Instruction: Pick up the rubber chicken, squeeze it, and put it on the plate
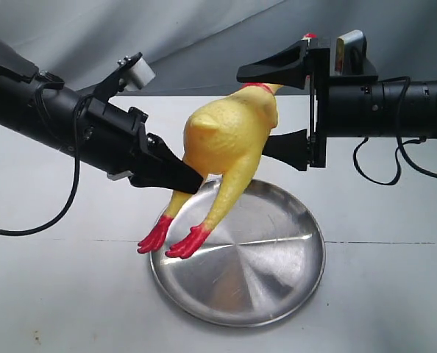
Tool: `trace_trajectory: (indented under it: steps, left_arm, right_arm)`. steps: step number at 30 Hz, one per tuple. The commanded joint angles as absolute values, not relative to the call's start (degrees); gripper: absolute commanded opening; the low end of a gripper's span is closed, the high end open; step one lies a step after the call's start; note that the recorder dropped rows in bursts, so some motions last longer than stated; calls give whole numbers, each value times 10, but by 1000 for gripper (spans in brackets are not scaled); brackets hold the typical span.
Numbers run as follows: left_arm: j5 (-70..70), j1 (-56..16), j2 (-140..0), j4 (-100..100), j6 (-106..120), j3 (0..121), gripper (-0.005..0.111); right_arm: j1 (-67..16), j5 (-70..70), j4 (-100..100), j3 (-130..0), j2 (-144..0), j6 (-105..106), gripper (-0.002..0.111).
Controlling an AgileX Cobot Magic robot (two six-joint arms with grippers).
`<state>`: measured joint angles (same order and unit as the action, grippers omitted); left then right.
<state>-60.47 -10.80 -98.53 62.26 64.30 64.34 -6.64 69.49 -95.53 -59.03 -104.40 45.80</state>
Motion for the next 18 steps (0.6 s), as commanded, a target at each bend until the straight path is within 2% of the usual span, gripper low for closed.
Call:
trace_trajectory:
  steps: [1,12,16,18]
  left_arm:
    - [-614,-123,-986,632,651,650,0]
    - [-609,-133,-1021,646,655,650,0]
    - [-602,-133,-1021,645,656,665,0]
    - [-604,-133,-1021,645,656,677,0]
  right_arm:
    - [-69,700,-955,-594,-1044,463,105]
    - [-86,700,-932,-594,-1044,451,105]
    - [-86,700,-918,-594,-1044,445,102]
    - [-86,700,-915,-594,-1044,445,96]
